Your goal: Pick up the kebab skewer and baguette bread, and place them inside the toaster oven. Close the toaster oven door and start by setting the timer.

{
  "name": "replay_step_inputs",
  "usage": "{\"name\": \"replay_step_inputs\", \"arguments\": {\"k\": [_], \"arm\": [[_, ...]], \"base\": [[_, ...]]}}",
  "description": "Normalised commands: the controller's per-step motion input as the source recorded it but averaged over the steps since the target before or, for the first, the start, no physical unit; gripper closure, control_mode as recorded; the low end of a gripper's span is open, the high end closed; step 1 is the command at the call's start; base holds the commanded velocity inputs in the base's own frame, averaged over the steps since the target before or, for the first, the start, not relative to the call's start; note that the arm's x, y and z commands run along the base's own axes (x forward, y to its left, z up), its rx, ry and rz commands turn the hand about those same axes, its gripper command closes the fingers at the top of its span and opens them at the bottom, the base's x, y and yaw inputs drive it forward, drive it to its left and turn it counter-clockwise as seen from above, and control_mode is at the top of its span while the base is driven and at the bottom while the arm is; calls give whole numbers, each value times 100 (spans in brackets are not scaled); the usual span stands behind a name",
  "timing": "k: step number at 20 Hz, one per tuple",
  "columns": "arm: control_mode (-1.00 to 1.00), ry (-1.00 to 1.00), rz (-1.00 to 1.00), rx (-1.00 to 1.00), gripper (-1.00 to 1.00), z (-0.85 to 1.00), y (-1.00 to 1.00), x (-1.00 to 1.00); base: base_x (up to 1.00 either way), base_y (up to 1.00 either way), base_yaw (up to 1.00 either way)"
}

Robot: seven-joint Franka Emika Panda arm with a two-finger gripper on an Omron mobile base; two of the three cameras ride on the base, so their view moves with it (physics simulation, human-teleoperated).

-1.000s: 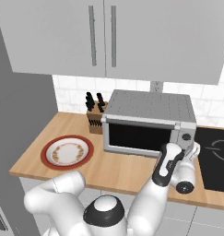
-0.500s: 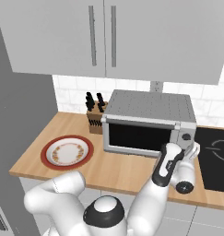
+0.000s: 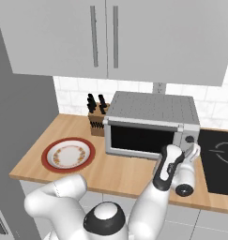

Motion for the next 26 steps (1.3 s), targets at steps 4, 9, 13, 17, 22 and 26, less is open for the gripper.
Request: {"name": "replay_step_inputs", "arguments": {"k": [4,9,13,17,22,26], "arm": [[-100,0,0,0,100,-8,-7,37],[-100,0,0,1,100,-15,-19,17],[-100,0,-3,3,100,-13,-22,0],[-100,0,-14,10,100,-10,-26,0],[-100,0,-20,20,100,-8,-13,0],[-100,0,-19,30,100,-7,-26,0]], "base": [[0,0,0],[0,0,0],[0,0,0],[0,0,0],[0,0,0],[0,0,0]]}}
